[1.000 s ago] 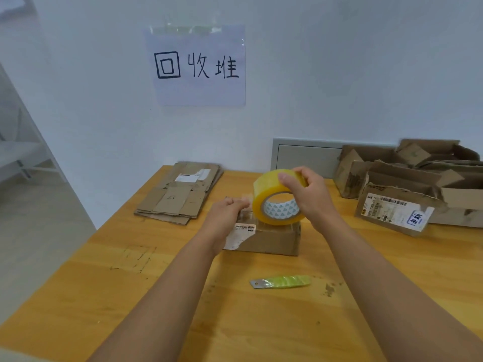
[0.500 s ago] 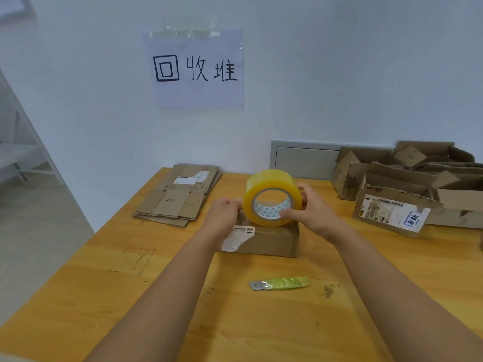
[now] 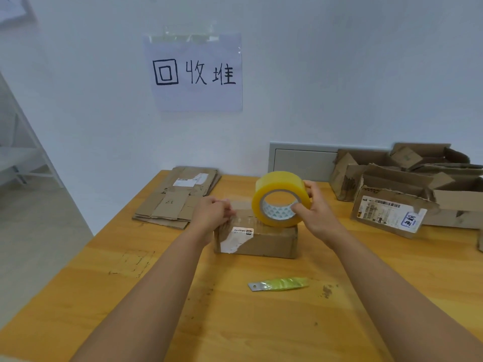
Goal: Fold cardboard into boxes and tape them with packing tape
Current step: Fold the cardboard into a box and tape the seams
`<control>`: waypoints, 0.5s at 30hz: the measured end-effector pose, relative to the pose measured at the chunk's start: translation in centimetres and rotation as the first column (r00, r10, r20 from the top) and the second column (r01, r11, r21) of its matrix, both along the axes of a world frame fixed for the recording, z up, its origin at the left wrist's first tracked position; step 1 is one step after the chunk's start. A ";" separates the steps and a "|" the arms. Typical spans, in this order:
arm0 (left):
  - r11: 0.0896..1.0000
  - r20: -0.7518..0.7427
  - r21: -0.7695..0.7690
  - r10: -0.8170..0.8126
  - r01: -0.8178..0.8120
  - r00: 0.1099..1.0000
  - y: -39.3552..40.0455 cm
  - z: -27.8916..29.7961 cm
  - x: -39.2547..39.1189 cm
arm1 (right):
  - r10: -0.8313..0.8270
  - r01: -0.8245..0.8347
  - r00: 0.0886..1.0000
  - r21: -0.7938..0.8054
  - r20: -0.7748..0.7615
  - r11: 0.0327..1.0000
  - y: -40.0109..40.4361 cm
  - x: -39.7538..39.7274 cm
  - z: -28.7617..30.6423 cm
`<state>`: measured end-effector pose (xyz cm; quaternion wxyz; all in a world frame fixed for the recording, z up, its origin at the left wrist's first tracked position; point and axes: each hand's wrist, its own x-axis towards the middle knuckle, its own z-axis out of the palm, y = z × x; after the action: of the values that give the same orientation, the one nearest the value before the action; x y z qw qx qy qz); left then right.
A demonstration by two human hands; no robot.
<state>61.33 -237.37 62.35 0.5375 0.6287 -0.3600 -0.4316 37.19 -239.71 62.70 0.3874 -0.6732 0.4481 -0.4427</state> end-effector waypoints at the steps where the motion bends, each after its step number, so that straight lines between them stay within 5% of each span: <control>1: 1.000 -0.027 -0.004 0.001 -0.001 1.000 0.0 0.0 0.2 | -0.002 0.001 1.000 -0.016 -0.031 1.000 0.0 0.1 -0.1; 4: 1.000 -0.051 -0.013 -0.013 0.013 0.999 0.3 -0.3 1.1 | -0.035 0.031 0.989 -0.030 -0.140 0.999 -0.4 0.3 -0.2; 8: 0.999 0.098 -0.009 0.041 -0.040 0.994 -0.1 -1.0 2.0 | -0.014 0.000 0.957 -0.049 -0.289 0.999 -0.7 0.9 0.2; 15: 0.996 -0.098 0.093 -0.002 0.011 0.995 -0.6 -1.6 3.2 | 0.025 -0.066 0.921 -0.092 -0.389 0.994 -1.0 1.9 0.5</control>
<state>64.53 -237.92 60.71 0.5229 0.6301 -0.3147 -0.4802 39.11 -240.67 63.20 0.2659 -0.7767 0.4767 -0.3144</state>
